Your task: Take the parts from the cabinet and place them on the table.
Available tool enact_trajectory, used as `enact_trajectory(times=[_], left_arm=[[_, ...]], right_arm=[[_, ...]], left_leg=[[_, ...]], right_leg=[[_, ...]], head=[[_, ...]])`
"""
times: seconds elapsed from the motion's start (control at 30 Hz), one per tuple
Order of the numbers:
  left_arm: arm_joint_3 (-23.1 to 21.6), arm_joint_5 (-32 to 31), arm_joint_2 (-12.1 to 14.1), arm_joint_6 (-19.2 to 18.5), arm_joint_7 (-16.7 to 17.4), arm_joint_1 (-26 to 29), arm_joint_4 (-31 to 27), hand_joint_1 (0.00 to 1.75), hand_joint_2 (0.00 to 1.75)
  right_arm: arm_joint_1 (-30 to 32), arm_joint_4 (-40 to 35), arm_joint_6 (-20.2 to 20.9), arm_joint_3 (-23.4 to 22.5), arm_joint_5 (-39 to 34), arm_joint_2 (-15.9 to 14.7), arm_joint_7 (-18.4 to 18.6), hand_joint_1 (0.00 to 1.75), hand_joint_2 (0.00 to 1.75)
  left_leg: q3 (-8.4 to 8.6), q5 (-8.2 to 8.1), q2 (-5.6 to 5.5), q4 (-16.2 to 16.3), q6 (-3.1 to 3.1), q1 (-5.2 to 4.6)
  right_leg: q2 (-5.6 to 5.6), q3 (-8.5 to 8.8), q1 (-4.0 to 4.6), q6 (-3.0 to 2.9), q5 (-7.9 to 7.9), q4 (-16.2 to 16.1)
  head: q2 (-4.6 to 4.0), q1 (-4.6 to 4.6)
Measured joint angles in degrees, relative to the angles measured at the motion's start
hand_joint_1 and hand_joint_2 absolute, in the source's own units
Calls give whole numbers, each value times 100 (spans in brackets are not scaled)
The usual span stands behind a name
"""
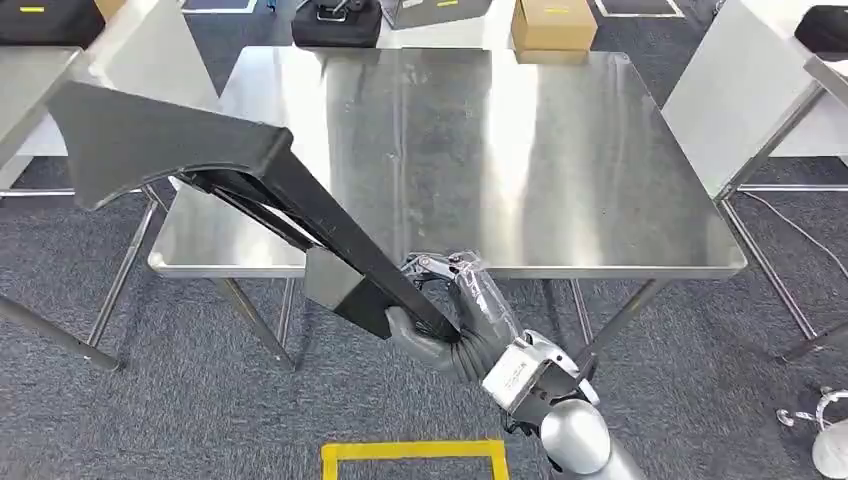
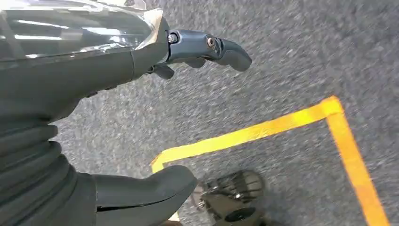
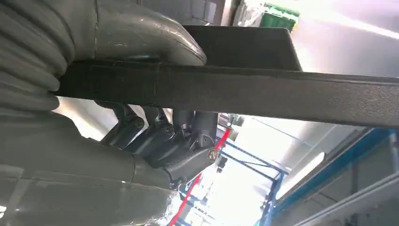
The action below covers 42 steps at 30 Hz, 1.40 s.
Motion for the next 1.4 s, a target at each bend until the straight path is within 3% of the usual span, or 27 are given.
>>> enact_trajectory(times=[0.03, 0.07, 0.1, 0.13, 0.17, 0.2, 0.23, 0.3, 0.37, 0.4, 0.43, 0.5, 0.53, 0.57, 0.6, 0.7, 0.73, 0.8, 0.87, 0.9, 0.93, 0.97, 1.0, 1.13, 1.17, 1.2, 1.4], left_arm=[[0, -7, -15, 0, 4, 2, 4, 0, 175], [4, -7, -9, 0, 6, -13, 0, 0, 175], [4, -11, -18, 0, 18, -21, -2, 0, 175], [4, -16, -20, -9, 20, -19, -2, 0, 175], [4, -16, -22, -7, 22, -11, -2, 0, 175], [2, -22, -15, -7, 28, -22, -2, 0, 175], [2, -26, -22, 0, 28, -34, -4, 0, 175], [0, -33, -31, 4, 31, -69, -4, 0, 175], [0, -33, -33, 11, 37, -63, -4, 0, 175], [0, -33, -35, 15, 39, -60, -4, 0, 175], [2, -33, -35, 15, 39, -61, -4, 0, 175], [2, -33, -35, 17, 39, -60, -4, 0, 175], [0, -33, -35, 17, 42, -47, -2, 0, 175], [0, -33, -35, 17, 53, -44, 2, 0, 175], [0, -40, -37, 17, 59, -43, -2, 0, 175], [0, -40, -57, 26, 85, -85, -22, 0, 175], [4, -40, -59, 37, 83, -102, -37, 0, 175], [7, -40, -57, 37, 85, -109, -59, 0, 175], [7, -40, -57, 11, 87, -102, -63, 0, 175], [5, -40, -57, 7, 87, -102, -63, 0, 175], [4, -40, -64, 4, 87, -105, -68, 0, 175], [4, -40, -64, 0, 87, -110, -74, 0, 175], [4, -40, -64, -2, 87, -111, -79, 0, 175], [4, -40, -64, -2, 87, -111, -83, 0, 175], [7, -40, -61, -22, 87, -116, -116, 0, 175], [4, -40, -46, -33, 87, -88, -129, 0, 175], [4, -40, -46, -35, 85, -89, -149, 0, 175]], right_arm=[[17, 2, -2, 0, 0, -11, 0, 175, 175], [15, 2, -11, -2, 2, -15, 4, 175, 175], [19, -4, -13, -2, 7, -15, 9, 175, 175], [28, -13, -17, -9, 7, -15, 15, 175, 175], [19, -17, -33, -9, 7, -15, 20, 175, 175], [26, -31, -46, -9, 11, -7, 26, 175, 175], [23, -39, -48, -11, 13, -7, 28, 175, 175], [25, -57, -48, -11, 11, -5, 28, 175, 175], [62, -57, -48, -9, 11, -11, 35, 175, 175], [75, -57, -48, -9, 11, -9, 35, 175, 175], [78, -57, -48, -9, 11, -11, 35, 175, 175], [78, -57, -48, -9, 11, -7, 35, 175, 175], [85, -55, -48, -9, 11, -9, 35, 175, 175], [91, -50, -48, -9, 13, -11, 42, 175, 175], [83, -52, -48, -9, 9, -4, 44, 175, 175], [92, -72, -48, -15, 11, -9, 48, 175, 175], [90, -85, -50, -22, 9, -11, 50, 175, 175], [58, -94, -52, -22, 11, -13, 50, 175, 175], [91, -94, -54, -22, 20, -22, 70, 175, 175], [105, -94, -54, -22, 22, -26, 74, 175, 175], [104, -94, -54, -24, 22, -29, 74, 175, 175], [104, -94, -57, -22, 35, -29, 77, 175, 175], [102, -94, -57, -22, 39, -29, 79, 175, 175], [101, -94, -57, -22, 42, -29, 79, 175, 175], [89, -94, -57, -18, 50, -31, 90, 175, 175], [84, -94, -57, -13, 52, -20, 101, 175, 175], [84, -94, -57, -13, 55, -18, 103, 175, 175]], left_leg=[[60, -61, -7, -2, -17, -15], [116, -129, -25, 7, -46, -20], [115, -188, -15, -41, -103, -12], [188, -140, -7, 38, -121, -21], [221, -127, -8, 5, -140, -18], [210, -206, 2, 43, -178, -7], [156, -271, 23, 195, -219, -7], [-320, -519, 32, 927, -301, 52], [-857, -820, 36, 1531, -375, 119], [-967, -765, 39, 1520, -397, 147], [-976, -558, 42, 1317, -416, 171], [-773, 243, -20, 403, -455, 219], [-719, 568, -206, 85, -447, 247], [-768, 301, -241, 110, -410, 217], [-680, 443, -242, 125, -338, 182], [-633, 465, -96, 44, -228, 179], [-584, 465, -54, 1, -185, 179], [-544, 424, 54, -12, -99, 167], [-510, 376, 129, -10, -65, 139], [-489, 357, 160, -10, -66, 134], [-458, 337, 172, -10, -73, 132], [-417, 317, 181, -10, -79, 131], [-399, 307, 182, -11, -86, 131], [-389, 302, 182, -11, -90, 131], [-348, 239, 158, 14, -164, 75], [-356, 231, 163, 20, -34, 69], [-332, 257, 163, -38, -97, 82]], right_leg=[[-1, 56, 20, -27, 469, -134], [-15, 73, 31, -161, 314, -165], [-12, 163, 79, -226, 314, -169], [2, 124, 63, -288, 314, -239], [7, 230, 51, -330, 340, -254], [25, 382, -34, -351, 342, -310], [20, 440, -35, -381, 323, -335], [27, 485, -38, -451, 270, -335], [93, 542, -40, -421, 182, -333], [139, 595, -50, -402, 139, -333], [185, 665, -60, -382, 87, -333], [296, 831, -90, -325, -30, -334], [336, 809, -90, -291, -82, -334], [395, 887, -81, -251, -106, -317], [438, 832, -81, -203, -137, -316], [547, 822, -91, -96, -182, -388], [298, 780, -92, -105, -253, -252], [73, 324, -71, -152, -543, 547], [36, -245, -73, -150, -751, 1435], [29, -365, -73, -113, -693, 1524], [24, -327, -72, -56, -529, 1322], [19, -150, -72, 5, -270, 870], [14, -50, -72, 26, -152, 638], [9, 8, -72, 35, -87, 500], [-68, 353, -22, -62, 258, -302], [-38, 367, -35, -100, 293, -309], [-35, 361, -16, -122, 283, -304]], head=[[0, -16], [0, -15], [0, -11], [0, -13], [0, -9], [0, -13], [0, -13], [0, -33], [0, -31], [0, -28], [0, -28], [0, -28], [0, -28], [0, -26], [0, -39], [0, -37], [0, -26], [0, 0], [0, 0], [0, 0], [0, 0], [0, 0], [0, 0], [0, 0], [0, -2], [0, -2], [0, -4]])
